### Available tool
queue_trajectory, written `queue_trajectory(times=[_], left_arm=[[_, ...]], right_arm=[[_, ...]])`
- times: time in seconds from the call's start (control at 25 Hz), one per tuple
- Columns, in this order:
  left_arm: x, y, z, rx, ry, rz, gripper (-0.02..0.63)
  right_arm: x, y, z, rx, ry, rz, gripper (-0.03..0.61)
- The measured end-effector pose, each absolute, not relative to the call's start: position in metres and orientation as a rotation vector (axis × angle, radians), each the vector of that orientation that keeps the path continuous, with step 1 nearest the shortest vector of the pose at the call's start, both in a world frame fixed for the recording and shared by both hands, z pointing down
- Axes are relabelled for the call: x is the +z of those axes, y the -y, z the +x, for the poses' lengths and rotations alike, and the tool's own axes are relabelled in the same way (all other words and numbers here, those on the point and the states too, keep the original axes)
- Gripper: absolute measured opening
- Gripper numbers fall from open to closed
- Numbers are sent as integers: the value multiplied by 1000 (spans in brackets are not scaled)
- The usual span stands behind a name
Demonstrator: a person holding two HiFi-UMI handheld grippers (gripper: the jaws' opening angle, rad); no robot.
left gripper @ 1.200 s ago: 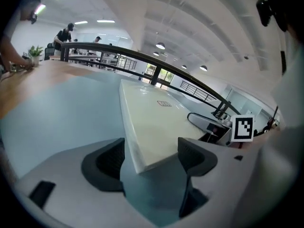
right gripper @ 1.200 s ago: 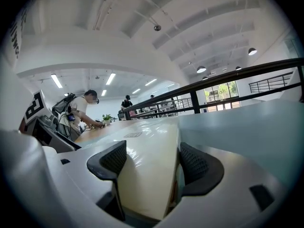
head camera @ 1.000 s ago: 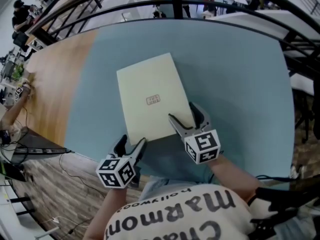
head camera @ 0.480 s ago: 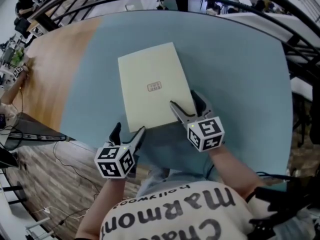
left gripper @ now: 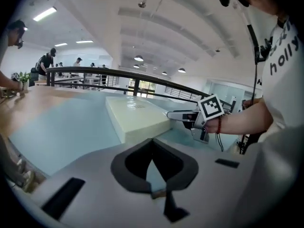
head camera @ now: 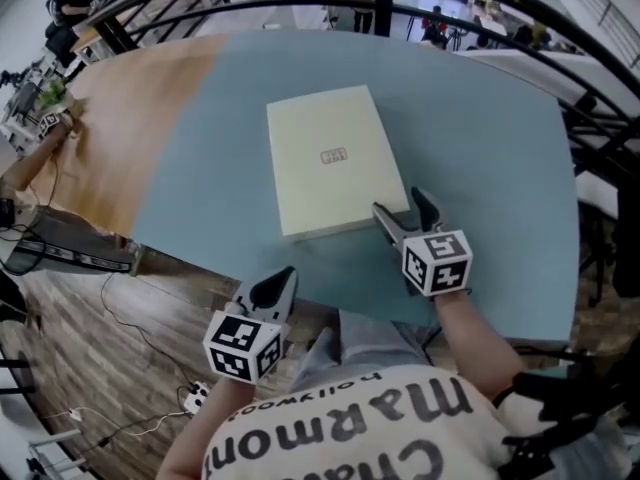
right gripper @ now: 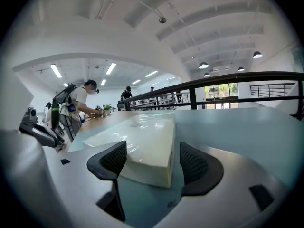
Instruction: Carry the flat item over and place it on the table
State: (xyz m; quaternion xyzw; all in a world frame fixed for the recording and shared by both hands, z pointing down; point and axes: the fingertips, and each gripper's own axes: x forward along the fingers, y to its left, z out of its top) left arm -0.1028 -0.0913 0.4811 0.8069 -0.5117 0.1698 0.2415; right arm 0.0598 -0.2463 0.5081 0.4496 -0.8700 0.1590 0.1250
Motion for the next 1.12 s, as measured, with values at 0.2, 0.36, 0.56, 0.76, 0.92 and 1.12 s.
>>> queue_trajectory(times=[0.2,0.36,0.56,0.76,0.92,1.12], left_arm=[[489,35,-97,519,1390,2222,2],[495,-9,-112,473,1431,2117,2],[499,-53,-128,428,1471,2099,2],[484,-79,-115,401,1482,2152,2],[464,-97,-98,359,1519,2166,2],[453,-113,-77,332,1545,2158,2]], right_arm=[[515,194,65,577,2519,1310,360],[513,149,65,648,2487,1319,120],[527,101,58,902,2461,1290,84],[528,52,51,1086,2447,1144,64],[515,21,52,1133,2467,1061,64],[504,0,67,1025,2460,992,64]])
